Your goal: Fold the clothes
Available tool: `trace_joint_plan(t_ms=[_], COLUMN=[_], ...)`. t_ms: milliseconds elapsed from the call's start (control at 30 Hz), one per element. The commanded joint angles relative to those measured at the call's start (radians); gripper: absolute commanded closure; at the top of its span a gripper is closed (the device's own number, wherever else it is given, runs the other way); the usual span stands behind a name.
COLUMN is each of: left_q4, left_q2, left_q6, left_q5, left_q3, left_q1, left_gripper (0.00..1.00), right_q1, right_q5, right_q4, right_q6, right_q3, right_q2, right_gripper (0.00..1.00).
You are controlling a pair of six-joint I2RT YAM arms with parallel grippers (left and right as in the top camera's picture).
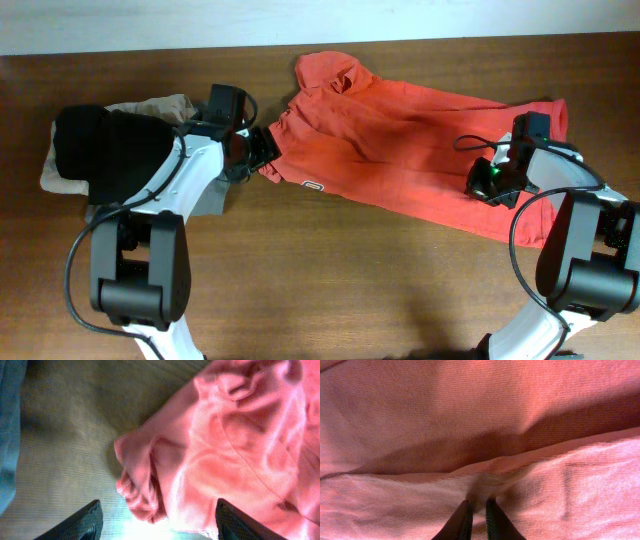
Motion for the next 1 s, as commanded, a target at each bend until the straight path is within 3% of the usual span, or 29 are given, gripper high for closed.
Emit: trace_joint_plan(t_ms=[0,167,300,500,600,800,967], left_q4=[-0.032,0.056,0.208,0.242,0.237,0.227,0.256], left_q2=[-0.003,0.024,0.027,0.024,0.015,-0.077,-0.080], left_q6=[-0.086,-0.218,-0.224,-0.193,-0.194,-0.195,-0.182], left_q5=[0.063,0.095,0.097,0.137,0.177,0.167,0.196], left_q3=[-0.021,-0.105,-0.169,-0.170,-0.170,-0.170,-0.171], left_q1=[0.001,0.001,0.001,0.004,0.010,0.016,0.016], left_gripper=[0.28,0.28,0.32,0.35,0.32,0.18,0.16], right_q1=[0.010,0.010,0.010,0.010,0.010,0.010,0.010], right_q5=[0.030,0.030,0.030,0.030,0.030,0.031,0.048], right_q4=[0.004,0.003,0.002,0.001,0.001,0.002,0.001], right_q6=[-0.004,-0.004,-0.004,-0.004,-0.005,-0.005,-0.004], right_q3=[-0.028,-0.028,-0.028,-0.028,-0.028,-0.028,-0.028], right_q2=[0.045,0.045,0.045,0.045,0.045,0.045,0.045], right_gripper=[0.84,0.84,0.84,0.84,0.84,0.83,0.84])
